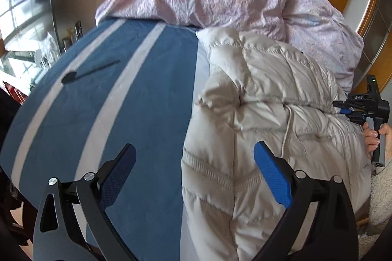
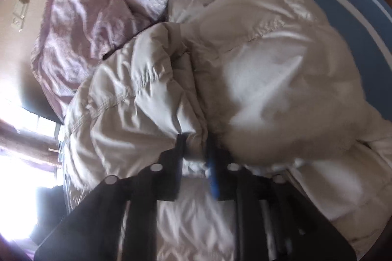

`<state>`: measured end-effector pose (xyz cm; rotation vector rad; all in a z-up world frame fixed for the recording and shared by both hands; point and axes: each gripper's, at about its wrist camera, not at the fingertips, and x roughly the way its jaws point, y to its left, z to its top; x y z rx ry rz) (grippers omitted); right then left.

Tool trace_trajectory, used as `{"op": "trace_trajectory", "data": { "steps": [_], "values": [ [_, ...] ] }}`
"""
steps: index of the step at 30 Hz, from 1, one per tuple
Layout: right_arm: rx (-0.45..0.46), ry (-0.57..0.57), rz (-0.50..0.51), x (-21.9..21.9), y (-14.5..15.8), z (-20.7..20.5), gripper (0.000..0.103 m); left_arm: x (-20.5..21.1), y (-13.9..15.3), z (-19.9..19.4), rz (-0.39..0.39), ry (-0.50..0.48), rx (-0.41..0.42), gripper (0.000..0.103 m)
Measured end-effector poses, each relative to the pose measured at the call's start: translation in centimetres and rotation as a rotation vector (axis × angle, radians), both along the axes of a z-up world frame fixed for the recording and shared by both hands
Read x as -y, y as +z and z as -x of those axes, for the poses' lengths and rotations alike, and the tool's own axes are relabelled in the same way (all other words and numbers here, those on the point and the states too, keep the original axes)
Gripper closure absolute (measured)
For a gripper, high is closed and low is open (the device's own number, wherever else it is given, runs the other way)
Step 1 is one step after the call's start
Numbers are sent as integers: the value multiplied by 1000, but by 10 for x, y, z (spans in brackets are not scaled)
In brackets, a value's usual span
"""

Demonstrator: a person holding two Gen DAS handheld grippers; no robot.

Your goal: Fold large clothes

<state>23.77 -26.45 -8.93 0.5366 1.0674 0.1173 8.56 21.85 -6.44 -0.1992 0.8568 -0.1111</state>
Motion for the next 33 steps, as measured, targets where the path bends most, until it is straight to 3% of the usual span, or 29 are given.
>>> {"op": "trace_trajectory", "data": {
  "steps": [2,3,7,15,19,24,28,33],
  "values": [
    [29,39,-10,6,12,19,52,-5,-3,3,20,1,-15,5],
    [44,48,-17,13,18,31,34,-11,-6,5,44,2,-34,5],
    [89,40,-50,51,34,78,22,-22,-18,12,139,-3,-100,5],
    [49,-98,-7,151,29,175,20,-32,-43,27,306,-37,-217,11],
    [-10,-142,-106,188,3,207,20,-24,-45,34,352,-74,-224,12],
    [-76,-115,-206,195,-28,217,20,-12,-49,40,398,-117,-235,13],
    [-76,-59,-233,185,-37,216,21,-1,-52,45,455,-151,-253,22],
    [-96,5,-243,171,-44,209,31,10,-56,52,484,-173,-261,27]
  ]
}}
